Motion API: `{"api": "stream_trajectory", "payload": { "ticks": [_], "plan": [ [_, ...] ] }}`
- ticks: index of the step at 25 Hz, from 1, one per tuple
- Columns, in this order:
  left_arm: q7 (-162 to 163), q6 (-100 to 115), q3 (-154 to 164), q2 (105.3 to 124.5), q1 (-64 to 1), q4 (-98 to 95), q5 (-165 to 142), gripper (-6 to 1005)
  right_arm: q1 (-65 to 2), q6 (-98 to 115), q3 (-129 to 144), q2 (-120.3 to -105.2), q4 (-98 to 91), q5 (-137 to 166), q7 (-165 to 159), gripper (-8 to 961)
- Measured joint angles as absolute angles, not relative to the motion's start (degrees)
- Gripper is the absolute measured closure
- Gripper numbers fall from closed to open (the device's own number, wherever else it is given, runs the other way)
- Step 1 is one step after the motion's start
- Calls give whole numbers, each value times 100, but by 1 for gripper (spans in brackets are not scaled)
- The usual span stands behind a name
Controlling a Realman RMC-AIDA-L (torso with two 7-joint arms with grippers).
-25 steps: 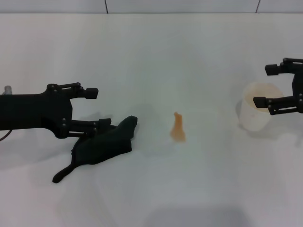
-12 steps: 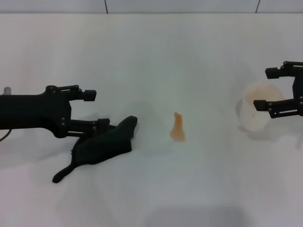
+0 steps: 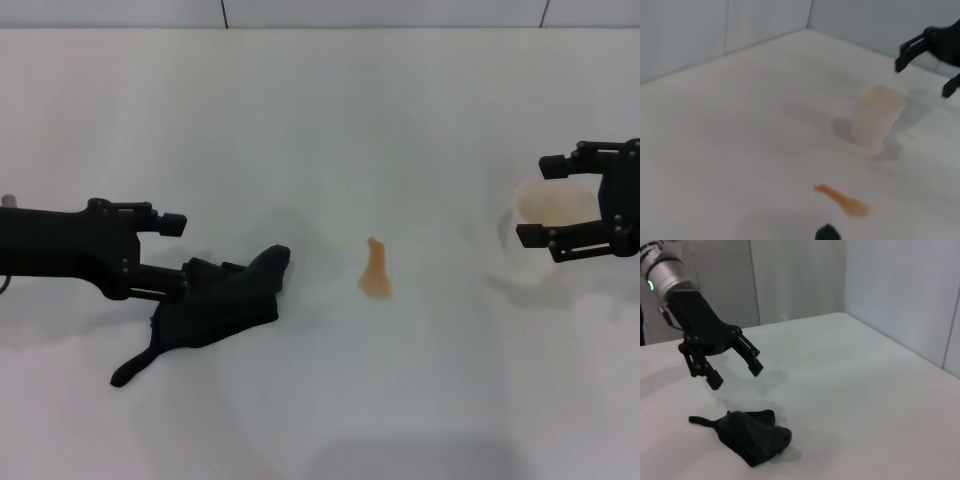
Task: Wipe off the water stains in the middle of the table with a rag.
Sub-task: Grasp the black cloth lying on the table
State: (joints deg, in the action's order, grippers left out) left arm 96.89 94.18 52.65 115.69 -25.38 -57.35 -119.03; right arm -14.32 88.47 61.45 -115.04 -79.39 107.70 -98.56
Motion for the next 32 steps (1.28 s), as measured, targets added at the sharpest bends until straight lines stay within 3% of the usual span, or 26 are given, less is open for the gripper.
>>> {"api": "stream_trajectory", "payload": {
  "ticks": [21,32],
  "plan": [
    [9381,8525,5254,11566,-2978,-4615,-12310,119,-1423,8763,6468,-11505,-8000,10634,-10081,83],
    [9114,8230,5320,11716,-3217,-4079,-12413,120,-1424,8778,6538,-11507,-8054,10625,-10099,84]
  ]
}}
